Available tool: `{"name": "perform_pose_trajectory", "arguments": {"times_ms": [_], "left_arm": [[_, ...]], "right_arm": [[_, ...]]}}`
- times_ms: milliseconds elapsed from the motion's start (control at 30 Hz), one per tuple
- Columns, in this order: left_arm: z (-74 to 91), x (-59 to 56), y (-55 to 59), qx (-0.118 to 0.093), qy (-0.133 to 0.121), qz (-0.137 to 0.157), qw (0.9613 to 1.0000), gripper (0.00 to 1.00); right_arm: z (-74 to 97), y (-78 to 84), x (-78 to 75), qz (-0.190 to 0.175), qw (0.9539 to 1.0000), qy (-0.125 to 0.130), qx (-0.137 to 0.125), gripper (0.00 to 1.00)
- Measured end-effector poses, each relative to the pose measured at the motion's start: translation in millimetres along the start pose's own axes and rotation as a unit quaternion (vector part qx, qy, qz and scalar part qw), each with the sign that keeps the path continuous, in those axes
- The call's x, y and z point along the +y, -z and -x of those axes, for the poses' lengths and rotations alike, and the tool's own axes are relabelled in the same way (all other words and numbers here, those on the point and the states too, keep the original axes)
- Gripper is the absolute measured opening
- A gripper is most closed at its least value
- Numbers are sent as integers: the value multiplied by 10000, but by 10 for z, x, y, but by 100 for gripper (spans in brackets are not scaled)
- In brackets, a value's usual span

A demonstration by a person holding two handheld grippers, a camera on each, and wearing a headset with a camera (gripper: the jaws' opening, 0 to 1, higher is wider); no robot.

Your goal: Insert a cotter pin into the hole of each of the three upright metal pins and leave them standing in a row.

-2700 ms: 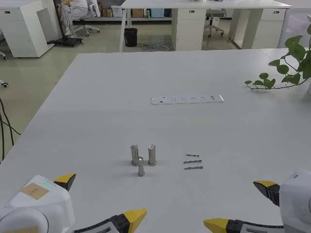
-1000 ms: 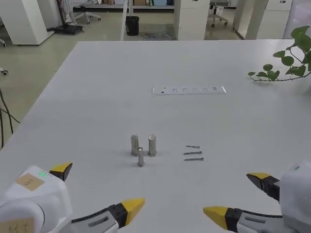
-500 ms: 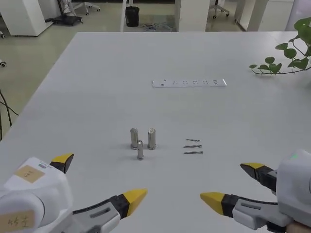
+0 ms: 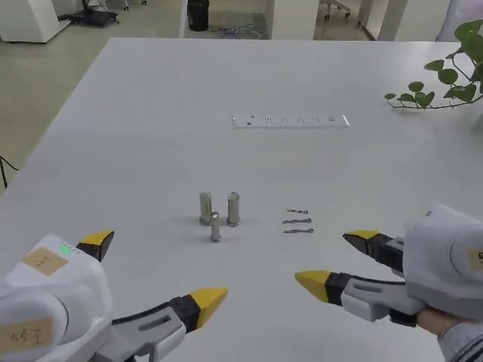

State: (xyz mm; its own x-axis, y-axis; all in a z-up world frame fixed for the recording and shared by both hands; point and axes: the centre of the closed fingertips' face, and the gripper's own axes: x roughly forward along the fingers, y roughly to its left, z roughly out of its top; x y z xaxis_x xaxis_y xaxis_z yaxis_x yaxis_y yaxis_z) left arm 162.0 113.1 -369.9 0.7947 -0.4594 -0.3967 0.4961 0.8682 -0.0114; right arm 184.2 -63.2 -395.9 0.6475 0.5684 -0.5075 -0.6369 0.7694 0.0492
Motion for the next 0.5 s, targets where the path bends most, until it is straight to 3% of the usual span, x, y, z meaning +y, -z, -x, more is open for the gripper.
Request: {"name": "perform_pose_trajectory", "arguments": {"times_ms": [500], "left_arm": [[-142, 61, 1, -7, 41, -56, 10000, 94]], "right_arm": [[-582, -161, 49, 11, 9992, -368, -169, 47]]}}
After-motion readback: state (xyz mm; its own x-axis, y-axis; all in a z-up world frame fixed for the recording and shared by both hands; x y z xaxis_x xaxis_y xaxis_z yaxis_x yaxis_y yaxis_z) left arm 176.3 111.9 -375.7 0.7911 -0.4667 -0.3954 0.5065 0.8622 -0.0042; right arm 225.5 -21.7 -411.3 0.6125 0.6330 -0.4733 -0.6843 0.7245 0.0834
